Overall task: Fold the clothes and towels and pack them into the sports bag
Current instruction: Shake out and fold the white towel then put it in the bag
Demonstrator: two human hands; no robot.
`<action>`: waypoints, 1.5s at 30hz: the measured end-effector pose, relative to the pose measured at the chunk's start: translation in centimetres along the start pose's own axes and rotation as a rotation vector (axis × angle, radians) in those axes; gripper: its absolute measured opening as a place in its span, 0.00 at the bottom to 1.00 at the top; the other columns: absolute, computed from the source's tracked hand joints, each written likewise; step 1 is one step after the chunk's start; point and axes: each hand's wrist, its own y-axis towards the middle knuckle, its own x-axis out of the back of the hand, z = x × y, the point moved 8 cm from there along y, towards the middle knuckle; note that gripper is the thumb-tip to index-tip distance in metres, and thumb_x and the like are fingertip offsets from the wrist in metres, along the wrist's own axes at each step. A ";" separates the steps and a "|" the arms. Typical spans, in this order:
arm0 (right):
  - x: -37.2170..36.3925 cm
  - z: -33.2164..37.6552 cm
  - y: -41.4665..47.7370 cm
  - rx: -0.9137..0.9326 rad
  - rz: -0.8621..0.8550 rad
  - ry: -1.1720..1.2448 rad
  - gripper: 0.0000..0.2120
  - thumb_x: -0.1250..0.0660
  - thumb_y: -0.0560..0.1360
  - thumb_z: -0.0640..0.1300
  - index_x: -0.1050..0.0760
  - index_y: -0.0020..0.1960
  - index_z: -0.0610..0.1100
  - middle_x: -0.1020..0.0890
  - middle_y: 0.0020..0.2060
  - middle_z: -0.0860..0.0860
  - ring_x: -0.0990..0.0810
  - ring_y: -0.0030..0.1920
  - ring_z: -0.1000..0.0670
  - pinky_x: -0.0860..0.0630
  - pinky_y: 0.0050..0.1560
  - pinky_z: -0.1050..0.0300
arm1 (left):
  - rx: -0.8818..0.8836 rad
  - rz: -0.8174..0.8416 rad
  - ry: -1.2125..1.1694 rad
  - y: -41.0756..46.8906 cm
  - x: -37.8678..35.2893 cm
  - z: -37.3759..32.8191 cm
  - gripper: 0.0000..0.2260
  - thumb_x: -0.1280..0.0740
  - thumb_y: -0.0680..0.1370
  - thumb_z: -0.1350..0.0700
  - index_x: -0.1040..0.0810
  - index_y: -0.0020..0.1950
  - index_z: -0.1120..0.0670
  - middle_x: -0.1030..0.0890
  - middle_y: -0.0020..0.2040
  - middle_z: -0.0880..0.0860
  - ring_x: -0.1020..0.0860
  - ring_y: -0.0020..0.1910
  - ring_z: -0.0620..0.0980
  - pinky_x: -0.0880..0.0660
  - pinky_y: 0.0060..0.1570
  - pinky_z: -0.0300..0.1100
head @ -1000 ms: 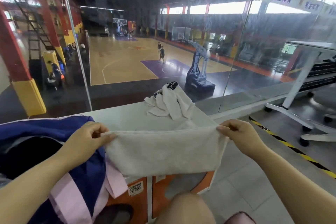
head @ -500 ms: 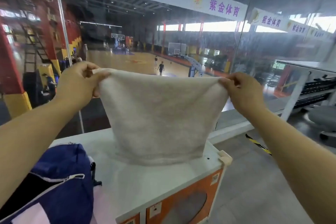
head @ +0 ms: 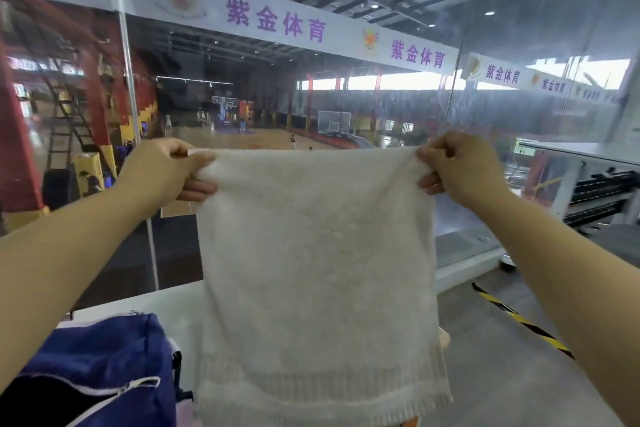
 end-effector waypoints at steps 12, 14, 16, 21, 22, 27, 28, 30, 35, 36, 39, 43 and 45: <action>0.7 -2.3 -1.1 0.051 -0.109 0.208 0.04 0.33 0.76 0.47 0.24 0.43 0.48 0.18 0.43 0.47 0.17 0.44 0.49 0.20 0.48 0.56 | -0.197 -0.112 -0.163 -1.4 1.3 -1.7 0.03 0.32 0.76 0.56 0.22 0.43 0.50 0.19 0.44 0.54 0.17 0.45 0.52 0.18 0.43 0.40; 0.1 -4.3 -3.1 0.012 -0.020 0.198 0.03 0.32 0.75 0.45 0.23 0.43 0.46 0.18 0.42 0.48 0.16 0.42 0.49 0.20 0.48 0.56 | -0.148 -0.063 -0.094 -4.3 0.5 0.3 0.01 0.32 0.76 0.57 0.22 0.44 0.52 0.19 0.43 0.55 0.16 0.40 0.49 0.19 0.38 0.35; -1.0 -6.9 -5.8 -0.049 0.080 0.217 0.04 0.31 0.74 0.42 0.22 0.41 0.45 0.18 0.40 0.46 0.16 0.39 0.49 0.19 0.45 0.56 | -0.050 0.004 -0.007 -7.6 -0.6 3.5 0.01 0.32 0.75 0.58 0.21 0.46 0.55 0.18 0.38 0.55 0.17 0.34 0.45 0.23 0.31 0.29; -4.6 -13.8 -14.2 -0.256 0.338 0.123 0.05 0.29 0.72 0.40 0.21 0.38 0.44 0.17 0.36 0.42 0.16 0.36 0.48 0.18 0.42 0.57 | 0.185 0.196 0.049 -14.2 -2.7 12.5 0.05 0.30 0.74 0.60 0.19 0.45 0.61 0.16 0.37 0.60 0.16 0.34 0.53 0.21 0.31 0.35; -5.1 -14.5 -15.7 -0.286 0.386 0.105 0.06 0.27 0.70 0.46 0.20 0.38 0.45 0.17 0.35 0.44 0.16 0.38 0.45 0.18 0.43 0.52 | 0.213 0.218 0.072 -15.1 -2.8 13.9 0.04 0.30 0.73 0.60 0.19 0.44 0.61 0.16 0.36 0.60 0.16 0.34 0.55 0.20 0.32 0.37; -6.2 -16.5 -18.9 -0.346 0.420 0.129 0.10 0.24 0.66 0.54 0.19 0.36 0.48 0.17 0.36 0.46 0.18 0.34 0.45 0.18 0.40 0.47 | 0.219 0.283 0.215 -16.9 -3.5 16.9 0.06 0.30 0.73 0.55 0.19 0.39 0.56 0.18 0.30 0.55 0.20 0.29 0.51 0.22 0.33 0.39; -6.4 -16.7 -18.7 -0.333 0.404 0.118 0.05 0.27 0.70 0.46 0.20 0.37 0.47 0.18 0.37 0.44 0.19 0.32 0.46 0.19 0.38 0.48 | 0.196 0.271 0.243 -16.6 -3.5 16.8 0.07 0.30 0.74 0.54 0.20 0.38 0.55 0.19 0.28 0.53 0.22 0.27 0.48 0.24 0.32 0.38; -6.8 -17.0 -18.0 -0.301 0.373 0.029 0.05 0.30 0.73 0.42 0.22 0.38 0.46 0.20 0.35 0.46 0.22 0.31 0.49 0.23 0.32 0.58 | 0.153 0.222 0.299 -15.6 -3.7 16.7 0.09 0.32 0.75 0.51 0.22 0.37 0.54 0.21 0.27 0.52 0.24 0.29 0.48 0.27 0.34 0.41; -8.7 -18.0 -14.7 -0.298 0.249 -0.105 0.06 0.33 0.75 0.47 0.23 0.43 0.45 0.21 0.38 0.51 0.24 0.40 0.51 0.31 0.37 0.61 | 0.156 0.086 0.336 -11.5 -5.6 17.8 0.10 0.37 0.78 0.49 0.26 0.42 0.54 0.23 0.36 0.55 0.28 0.35 0.53 0.32 0.36 0.45; -9.4 -18.2 -14.0 -0.309 0.249 -0.113 0.06 0.33 0.76 0.48 0.24 0.45 0.45 0.22 0.39 0.52 0.25 0.40 0.52 0.32 0.37 0.61 | 0.158 0.061 0.351 -10.6 -6.0 18.3 0.10 0.37 0.78 0.50 0.27 0.43 0.55 0.23 0.36 0.55 0.28 0.36 0.53 0.33 0.36 0.46; -12.0 -19.0 -11.9 -0.314 0.276 -0.131 0.07 0.35 0.76 0.49 0.25 0.46 0.45 0.23 0.39 0.52 0.27 0.39 0.53 0.34 0.35 0.63 | 0.176 0.016 0.438 -8.0 -7.2 20.1 0.09 0.40 0.79 0.51 0.28 0.46 0.56 0.23 0.40 0.54 0.27 0.41 0.55 0.35 0.38 0.47; -15.5 -21.2 -9.6 -0.371 0.319 -0.165 0.08 0.33 0.76 0.49 0.25 0.44 0.44 0.23 0.39 0.51 0.27 0.40 0.51 0.34 0.34 0.63 | 0.227 0.043 0.539 -5.6 -8.9 23.3 0.09 0.42 0.80 0.50 0.30 0.46 0.55 0.24 0.43 0.55 0.28 0.43 0.57 0.35 0.43 0.47; -17.1 -22.8 -9.0 -0.396 0.359 -0.219 0.08 0.32 0.75 0.49 0.25 0.42 0.45 0.22 0.38 0.50 0.26 0.41 0.49 0.33 0.33 0.59 | 0.255 0.079 0.598 -4.8 -9.7 24.8 0.10 0.42 0.81 0.50 0.31 0.46 0.56 0.25 0.44 0.56 0.29 0.43 0.57 0.34 0.43 0.47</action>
